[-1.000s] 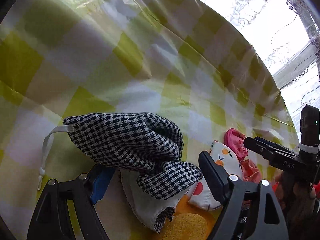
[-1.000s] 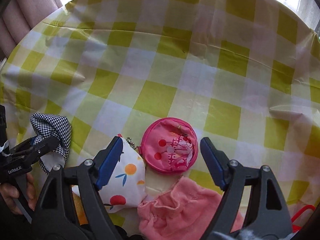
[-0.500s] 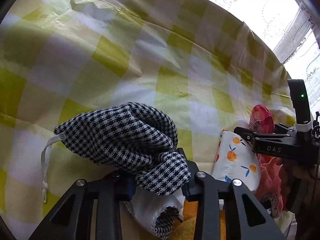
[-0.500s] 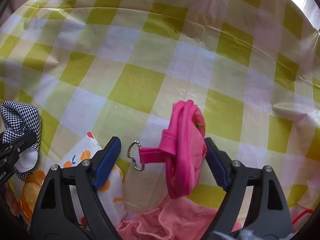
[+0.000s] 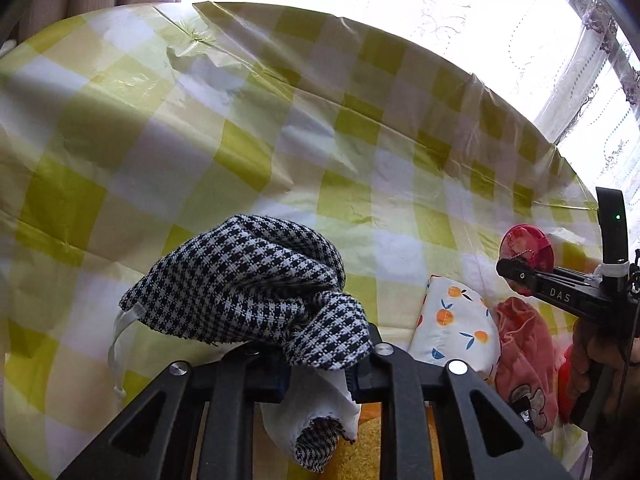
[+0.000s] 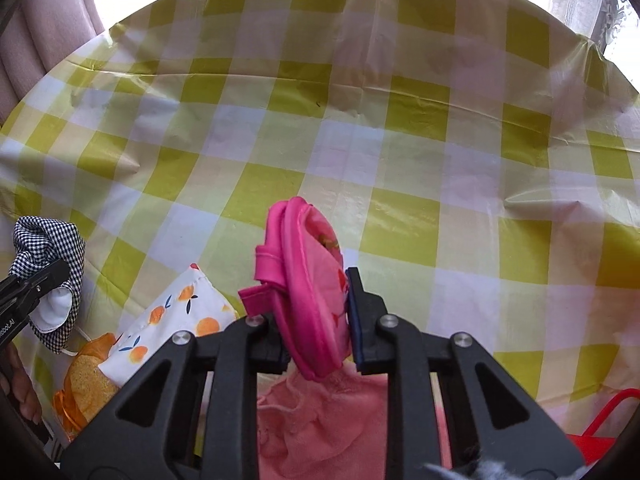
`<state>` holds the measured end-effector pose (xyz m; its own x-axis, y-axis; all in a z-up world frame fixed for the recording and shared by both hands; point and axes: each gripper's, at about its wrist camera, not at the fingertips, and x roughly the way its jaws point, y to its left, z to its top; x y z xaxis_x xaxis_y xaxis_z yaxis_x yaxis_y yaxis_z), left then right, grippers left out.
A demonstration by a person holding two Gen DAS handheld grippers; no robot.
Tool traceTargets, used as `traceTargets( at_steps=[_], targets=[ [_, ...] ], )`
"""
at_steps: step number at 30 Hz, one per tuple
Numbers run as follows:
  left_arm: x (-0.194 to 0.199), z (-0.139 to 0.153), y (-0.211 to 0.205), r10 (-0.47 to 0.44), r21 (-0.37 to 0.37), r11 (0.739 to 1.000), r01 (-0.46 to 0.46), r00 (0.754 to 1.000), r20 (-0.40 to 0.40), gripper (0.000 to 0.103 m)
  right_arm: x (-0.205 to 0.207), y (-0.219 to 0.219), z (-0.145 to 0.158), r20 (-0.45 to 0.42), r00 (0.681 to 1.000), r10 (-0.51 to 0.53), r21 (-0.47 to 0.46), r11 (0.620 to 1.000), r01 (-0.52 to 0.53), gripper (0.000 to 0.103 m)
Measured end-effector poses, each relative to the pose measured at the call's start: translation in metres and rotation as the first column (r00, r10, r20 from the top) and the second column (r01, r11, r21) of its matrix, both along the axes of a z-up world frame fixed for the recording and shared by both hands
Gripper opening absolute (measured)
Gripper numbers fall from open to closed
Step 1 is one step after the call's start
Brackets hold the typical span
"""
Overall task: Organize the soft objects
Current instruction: 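Grasp the houndstooth bag with the left tool while the right tool grasps the pink round purse, then carry both items to the white box and open the right tool over it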
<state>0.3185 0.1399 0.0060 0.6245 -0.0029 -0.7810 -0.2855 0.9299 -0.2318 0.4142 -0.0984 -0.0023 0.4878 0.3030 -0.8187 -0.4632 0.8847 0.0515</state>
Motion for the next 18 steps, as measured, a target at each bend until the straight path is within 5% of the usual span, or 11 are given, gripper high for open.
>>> traceTargets(
  at_steps=[18],
  targets=[
    [-0.089, 0.088, -0.013, 0.059, 0.056, 0.996, -0.070, 0.981, 0.183, 0.021, -0.127, -0.051, 0.088, 0.186, 0.983, -0.009, 0.108, 0.994, -0.012, 0.026]
  ],
)
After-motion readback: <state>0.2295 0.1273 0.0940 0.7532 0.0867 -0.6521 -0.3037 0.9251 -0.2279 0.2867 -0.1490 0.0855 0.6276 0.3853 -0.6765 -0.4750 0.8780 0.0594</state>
